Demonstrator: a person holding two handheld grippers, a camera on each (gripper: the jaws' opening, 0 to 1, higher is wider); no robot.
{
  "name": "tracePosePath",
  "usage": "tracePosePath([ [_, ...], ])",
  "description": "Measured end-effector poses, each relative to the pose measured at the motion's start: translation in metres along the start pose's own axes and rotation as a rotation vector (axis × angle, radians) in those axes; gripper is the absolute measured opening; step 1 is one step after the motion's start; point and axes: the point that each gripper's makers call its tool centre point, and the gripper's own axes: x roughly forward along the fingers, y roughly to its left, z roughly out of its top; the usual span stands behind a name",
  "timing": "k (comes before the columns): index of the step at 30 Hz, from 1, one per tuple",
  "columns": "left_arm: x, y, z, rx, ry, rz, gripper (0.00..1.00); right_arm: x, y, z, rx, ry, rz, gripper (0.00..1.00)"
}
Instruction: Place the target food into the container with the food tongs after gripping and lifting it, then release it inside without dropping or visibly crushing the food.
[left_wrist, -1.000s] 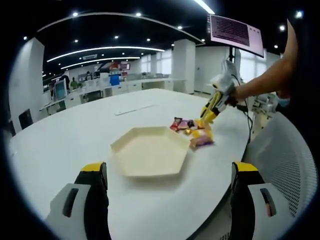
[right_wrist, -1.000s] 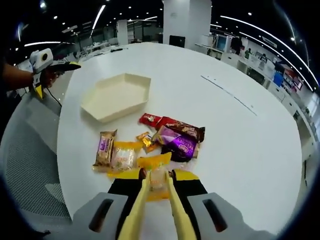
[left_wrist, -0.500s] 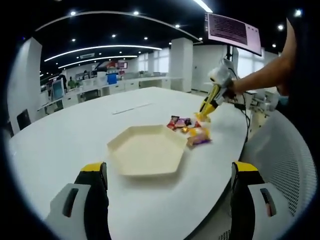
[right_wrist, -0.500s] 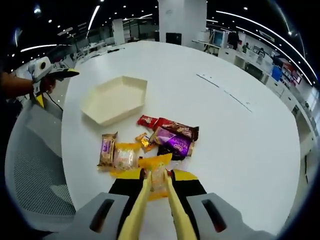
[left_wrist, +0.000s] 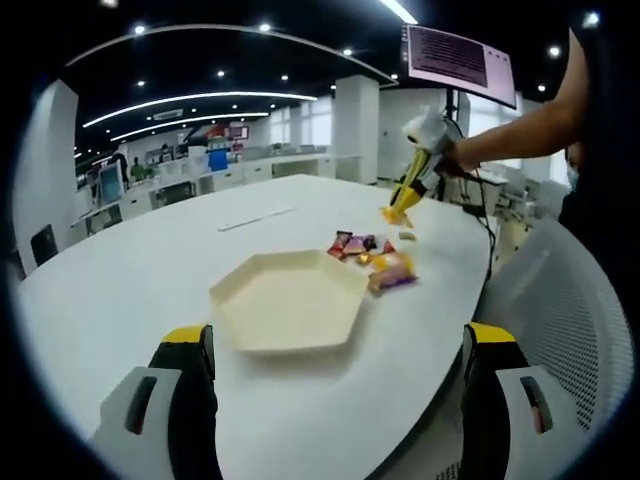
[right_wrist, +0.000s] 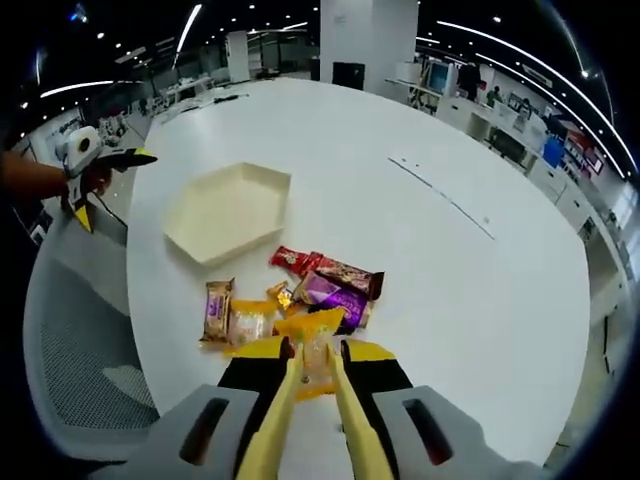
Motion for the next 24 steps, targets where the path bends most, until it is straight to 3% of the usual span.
tracePosePath([
  [6, -0.002, 0.003, 0.004, -0.018, -0.025, 0.017, 1.0, -0.005, -0.002, 0.007, 0.003, 0.012, -0.003, 0.2],
  [15, -0.002, 0.005, 0.001, 0.005, -0.012, 0.031, 1.0, -0.009, -0.003, 0.023, 0.002, 0.019, -0.015, 0.2],
  [24, -0.003, 0.006, 0.0, 0.007, -0.011, 0.036, 0.99, -0.002, 0.013, 0.05, -0.025, 0.026, 0.004, 0.2],
])
